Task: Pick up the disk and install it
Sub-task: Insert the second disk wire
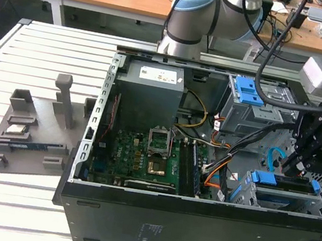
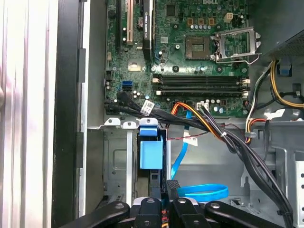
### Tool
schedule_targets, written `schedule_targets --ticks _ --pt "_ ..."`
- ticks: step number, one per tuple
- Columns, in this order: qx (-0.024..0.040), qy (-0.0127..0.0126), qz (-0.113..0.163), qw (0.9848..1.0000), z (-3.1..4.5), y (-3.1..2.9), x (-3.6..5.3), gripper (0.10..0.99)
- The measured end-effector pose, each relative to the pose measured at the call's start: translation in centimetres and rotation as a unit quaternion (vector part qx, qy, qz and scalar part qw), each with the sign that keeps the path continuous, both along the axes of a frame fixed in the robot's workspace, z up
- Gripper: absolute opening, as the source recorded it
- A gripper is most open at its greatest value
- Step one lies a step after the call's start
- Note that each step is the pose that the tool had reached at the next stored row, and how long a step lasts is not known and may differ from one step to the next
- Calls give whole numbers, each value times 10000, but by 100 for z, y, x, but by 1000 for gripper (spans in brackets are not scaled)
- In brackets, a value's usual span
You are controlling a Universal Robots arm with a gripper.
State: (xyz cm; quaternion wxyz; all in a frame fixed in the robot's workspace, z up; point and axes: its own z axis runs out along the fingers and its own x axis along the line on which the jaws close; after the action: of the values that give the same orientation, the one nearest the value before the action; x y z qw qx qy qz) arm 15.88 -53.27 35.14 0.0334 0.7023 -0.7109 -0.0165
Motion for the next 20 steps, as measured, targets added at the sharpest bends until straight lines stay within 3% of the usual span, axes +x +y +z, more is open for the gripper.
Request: schedule_targets --ticks 20 --pt "-10 3 0 10000 -124 -28 39 161"
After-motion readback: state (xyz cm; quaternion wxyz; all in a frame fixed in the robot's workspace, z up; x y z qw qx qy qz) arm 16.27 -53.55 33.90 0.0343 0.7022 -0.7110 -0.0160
